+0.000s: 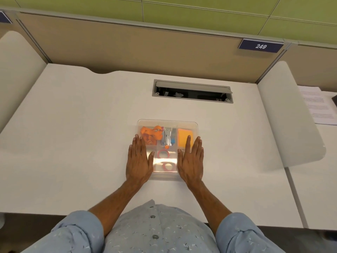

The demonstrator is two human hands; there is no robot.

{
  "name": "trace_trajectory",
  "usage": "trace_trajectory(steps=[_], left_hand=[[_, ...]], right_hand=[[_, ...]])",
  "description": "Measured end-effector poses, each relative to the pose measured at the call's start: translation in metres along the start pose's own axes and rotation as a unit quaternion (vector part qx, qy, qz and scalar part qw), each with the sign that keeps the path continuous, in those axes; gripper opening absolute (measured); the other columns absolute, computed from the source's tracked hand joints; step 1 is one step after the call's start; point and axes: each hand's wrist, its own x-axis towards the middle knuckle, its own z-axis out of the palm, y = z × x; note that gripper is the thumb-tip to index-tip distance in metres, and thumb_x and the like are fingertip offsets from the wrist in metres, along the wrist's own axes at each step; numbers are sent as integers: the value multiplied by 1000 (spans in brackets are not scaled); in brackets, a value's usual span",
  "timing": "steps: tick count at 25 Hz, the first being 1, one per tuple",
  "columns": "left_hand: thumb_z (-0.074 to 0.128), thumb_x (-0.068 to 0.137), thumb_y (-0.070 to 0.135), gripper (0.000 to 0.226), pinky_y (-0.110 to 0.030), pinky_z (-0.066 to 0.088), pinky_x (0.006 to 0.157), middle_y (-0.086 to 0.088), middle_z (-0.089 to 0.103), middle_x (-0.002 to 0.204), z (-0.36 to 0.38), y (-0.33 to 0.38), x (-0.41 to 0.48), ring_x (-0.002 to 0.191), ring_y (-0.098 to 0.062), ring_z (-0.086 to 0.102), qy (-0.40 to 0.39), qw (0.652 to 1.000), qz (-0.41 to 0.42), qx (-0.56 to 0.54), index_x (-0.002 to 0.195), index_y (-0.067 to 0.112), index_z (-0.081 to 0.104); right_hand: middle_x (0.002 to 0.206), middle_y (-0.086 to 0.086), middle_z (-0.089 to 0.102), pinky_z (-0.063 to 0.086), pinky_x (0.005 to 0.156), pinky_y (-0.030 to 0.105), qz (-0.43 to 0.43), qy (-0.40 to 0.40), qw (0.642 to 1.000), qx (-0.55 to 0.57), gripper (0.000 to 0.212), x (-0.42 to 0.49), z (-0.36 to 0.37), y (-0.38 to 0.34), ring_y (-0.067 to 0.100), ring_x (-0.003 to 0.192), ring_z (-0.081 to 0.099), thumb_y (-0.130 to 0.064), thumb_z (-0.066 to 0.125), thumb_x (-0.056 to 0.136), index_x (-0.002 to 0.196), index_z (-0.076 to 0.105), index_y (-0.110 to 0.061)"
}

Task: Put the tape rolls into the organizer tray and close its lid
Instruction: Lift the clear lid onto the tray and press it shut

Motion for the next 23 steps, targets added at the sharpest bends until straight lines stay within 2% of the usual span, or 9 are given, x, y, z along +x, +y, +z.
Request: trace_trajectory(steps=[10, 12, 15, 18, 21, 23], left_hand=[[26, 108, 52, 78, -47, 13, 137, -15, 2, 178, 1, -1, 3, 167, -29, 3, -13, 1000, 2, 12, 167, 8, 2], [14, 105, 57, 80, -51, 9, 137, -15, 3, 178, -2, -1, 3, 167, -30, 4, -9, 1000, 12, 22, 168, 9, 3], [-8, 96, 70, 96, -53, 8, 137, -15, 6, 178, -10, -1, 5, 166, -32, 8, 14, 999, 27, -31, 168, 8, 7], [4, 101, 66, 89, -52, 8, 137, -13, 6, 179, -18, -1, 19, 166, -29, 9, 33, 998, 32, -39, 168, 7, 8], [20, 106, 55, 77, -51, 9, 137, -10, 7, 179, -27, 2, 41, 166, -25, 10, 24, 999, 33, -16, 168, 10, 9], [1, 100, 62, 85, -50, 8, 137, -9, 3, 179, -33, 5, 56, 167, -25, 7, 11, 999, 35, 4, 168, 12, 6]], right_hand=[[179, 17, -11, 11, 138, 53, 6, -27, 1000, -2, 78, 4, 1, -1, 36, 169, -5, -59, 26, 111, 171, -5, -19], [179, 18, -12, 9, 139, 53, 4, -30, 1000, 7, 77, 4, -1, -1, 36, 168, -6, -57, 27, 112, 171, -5, -19], [178, 20, -8, 4, 139, 53, 6, -14, 1000, 13, 73, 6, -7, 0, 35, 169, -5, -52, 27, 114, 172, 0, -16], [179, 19, -4, 5, 138, 53, 5, 4, 1000, 15, 67, 24, -19, -2, 33, 169, -1, -47, 26, 116, 172, 6, -17], [180, 10, -7, 3, 139, 52, -20, -2, 1000, -10, 64, 49, -31, -3, 26, 170, -3, -46, 22, 116, 172, 4, -20], [180, 5, -9, 2, 139, 52, -36, -14, 999, -20, 63, 64, -36, -4, 23, 170, -4, -45, 20, 116, 172, 1, -22]])
